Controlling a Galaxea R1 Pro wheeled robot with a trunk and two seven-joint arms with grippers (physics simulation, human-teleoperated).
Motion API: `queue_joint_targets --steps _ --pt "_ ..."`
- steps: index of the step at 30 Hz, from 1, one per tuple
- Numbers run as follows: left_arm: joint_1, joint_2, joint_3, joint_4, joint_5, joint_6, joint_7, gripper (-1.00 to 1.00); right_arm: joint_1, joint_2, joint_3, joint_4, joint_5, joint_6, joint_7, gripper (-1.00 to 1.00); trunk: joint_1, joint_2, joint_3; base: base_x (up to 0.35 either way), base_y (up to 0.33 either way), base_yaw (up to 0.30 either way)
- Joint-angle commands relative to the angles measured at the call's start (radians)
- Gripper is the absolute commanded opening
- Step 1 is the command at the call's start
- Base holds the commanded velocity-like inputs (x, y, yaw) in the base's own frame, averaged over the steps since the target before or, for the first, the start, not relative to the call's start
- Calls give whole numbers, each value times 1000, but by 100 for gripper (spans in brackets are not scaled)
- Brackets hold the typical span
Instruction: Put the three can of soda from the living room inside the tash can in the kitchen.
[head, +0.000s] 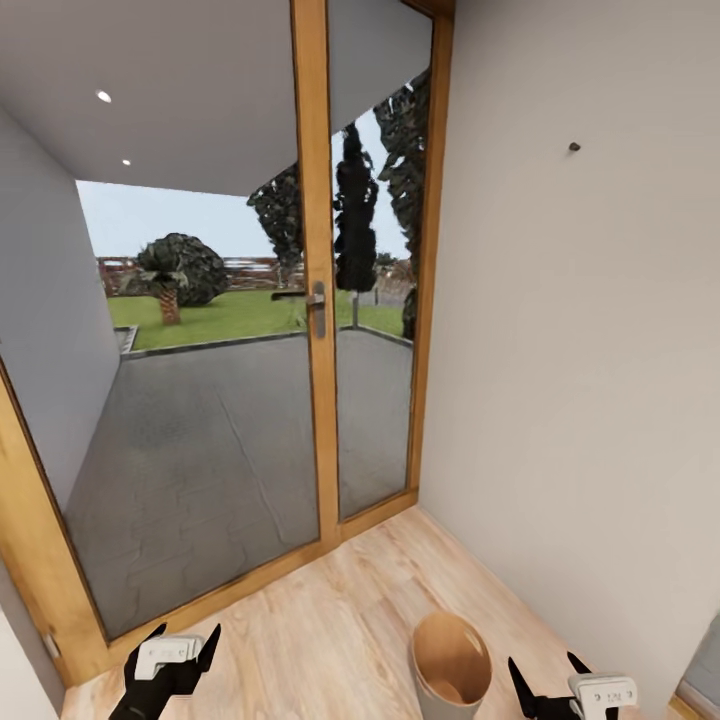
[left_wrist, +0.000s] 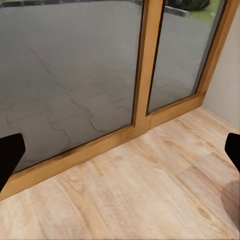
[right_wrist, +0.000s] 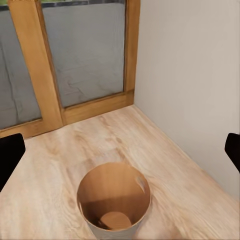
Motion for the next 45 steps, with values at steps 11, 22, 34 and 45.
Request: queue_joint_targets --steps 11,22,34,45 --pt "0 -1 -2 0 -3 93 1 100 -148 -5 -2 -18 1 366 7 100 0 0 0 213 0 4" --pt "-1 -1 -2 -147 0 358 0 100 -750 -17 7 250 10 1157 -12 100 0 0 0 20 0 0" --pt "-282 -12 -32 -230 1 1090 3 100 -1235 -21 19 1080 55 1143 -127 100 0 0 0 0 0 0" --pt "-503 -61 -70 -90 -2 1229 7 100 -1251 -6 25 1107 58 1133 -132 100 0 0 0 0 0 0"
